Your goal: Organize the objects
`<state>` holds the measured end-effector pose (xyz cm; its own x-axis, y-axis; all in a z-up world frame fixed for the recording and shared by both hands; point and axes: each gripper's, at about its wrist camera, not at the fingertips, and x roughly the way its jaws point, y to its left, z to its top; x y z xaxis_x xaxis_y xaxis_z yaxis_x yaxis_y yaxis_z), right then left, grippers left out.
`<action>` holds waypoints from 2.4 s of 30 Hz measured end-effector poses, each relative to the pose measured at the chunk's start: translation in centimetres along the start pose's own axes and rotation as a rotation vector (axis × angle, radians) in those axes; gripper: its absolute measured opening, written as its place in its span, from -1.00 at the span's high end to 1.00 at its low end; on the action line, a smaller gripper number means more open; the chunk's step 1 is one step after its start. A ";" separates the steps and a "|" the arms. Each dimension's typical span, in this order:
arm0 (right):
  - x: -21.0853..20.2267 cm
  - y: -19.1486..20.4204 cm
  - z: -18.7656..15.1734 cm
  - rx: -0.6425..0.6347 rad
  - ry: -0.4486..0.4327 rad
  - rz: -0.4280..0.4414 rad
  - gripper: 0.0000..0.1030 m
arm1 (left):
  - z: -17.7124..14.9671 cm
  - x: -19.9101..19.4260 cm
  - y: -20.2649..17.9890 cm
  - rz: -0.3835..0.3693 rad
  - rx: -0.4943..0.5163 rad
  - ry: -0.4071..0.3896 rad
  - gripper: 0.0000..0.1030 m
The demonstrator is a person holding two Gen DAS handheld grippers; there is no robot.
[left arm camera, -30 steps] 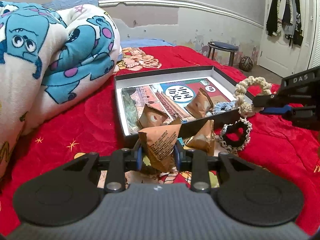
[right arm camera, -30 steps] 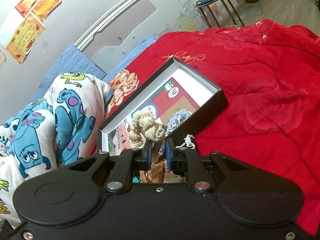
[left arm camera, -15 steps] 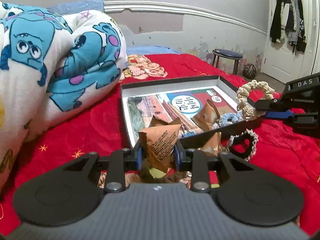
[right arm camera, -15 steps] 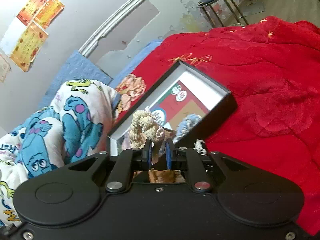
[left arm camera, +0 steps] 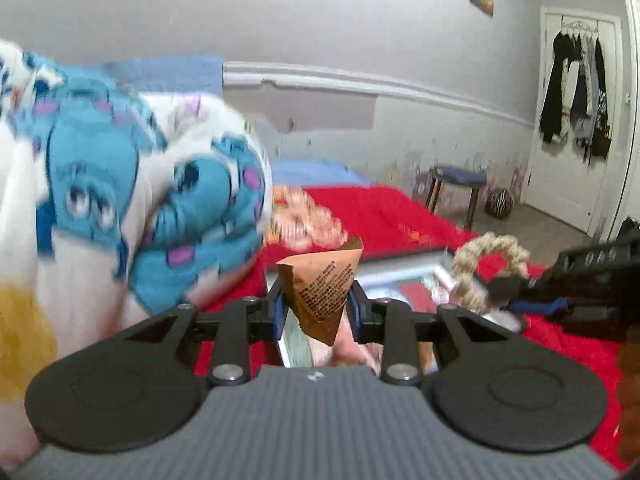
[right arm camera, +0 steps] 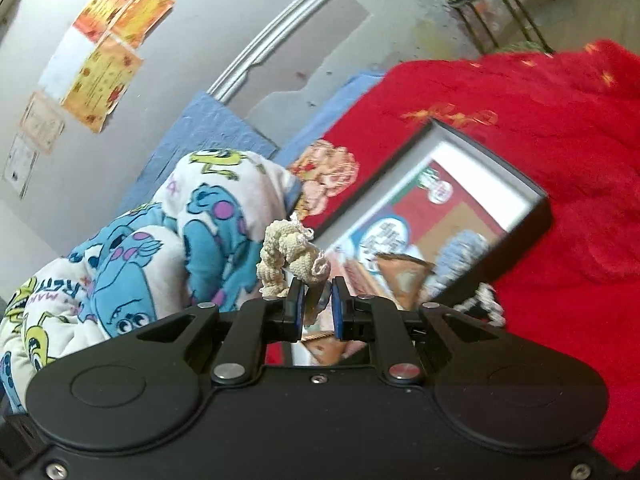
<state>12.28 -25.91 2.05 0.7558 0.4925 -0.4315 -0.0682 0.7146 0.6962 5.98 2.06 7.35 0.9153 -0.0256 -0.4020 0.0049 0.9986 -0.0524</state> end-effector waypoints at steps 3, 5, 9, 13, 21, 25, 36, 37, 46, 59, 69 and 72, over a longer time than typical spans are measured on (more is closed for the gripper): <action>0.3 2.9 1.0 -0.087 0.002 0.001 0.73 | 2.7 0.3 0.3 -0.003 -0.020 -0.048 0.32; 0.7 4.3 1.5 -0.116 0.003 0.004 0.73 | 4.3 0.8 0.5 -0.017 -0.052 -0.076 0.32; 3.0 5.7 2.6 -0.143 0.012 -0.007 0.73 | 5.7 2.7 0.4 -0.027 -0.081 -0.099 0.32; 6.2 5.1 3.4 -0.138 0.025 -0.028 0.72 | 4.7 5.9 0.3 -0.043 -0.084 -0.073 0.32; 11.8 1.1 2.4 -0.110 0.069 -0.118 0.72 | -0.7 13.2 0.9 -0.062 -0.152 0.150 0.32; 12.8 -0.3 1.5 -0.100 0.111 -0.141 0.72 | -2.4 14.3 1.0 -0.055 -0.142 0.211 0.32; 12.8 0.0 0.1 -0.139 0.141 -0.215 0.72 | -4.2 15.1 -0.3 -0.069 -0.101 0.319 0.31; 12.9 -0.2 0.0 -0.137 0.146 -0.216 0.72 | -4.3 15.2 -0.3 -0.067 -0.099 0.320 0.31; 13.8 -0.9 -0.8 -0.110 0.177 -0.222 0.72 | -5.0 16.0 0.0 -0.045 -0.103 0.343 0.30; 14.8 -1.7 -1.3 -0.078 0.195 -0.222 0.72 | -5.7 16.8 0.0 -0.026 -0.099 0.360 0.22; 15.3 -2.0 -1.7 -0.046 0.226 -0.227 0.67 | -6.0 16.8 0.0 -0.034 -0.095 0.376 0.00; 15.1 -1.9 -1.5 -0.044 0.233 -0.208 0.60 | -5.8 16.5 0.2 -0.029 -0.094 0.377 -0.07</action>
<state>22.82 -19.09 -6.71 0.5871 0.4305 -0.6856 0.0404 0.8302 0.5560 18.77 1.54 -4.56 0.7028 -0.0866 -0.7061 -0.0245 0.9890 -0.1456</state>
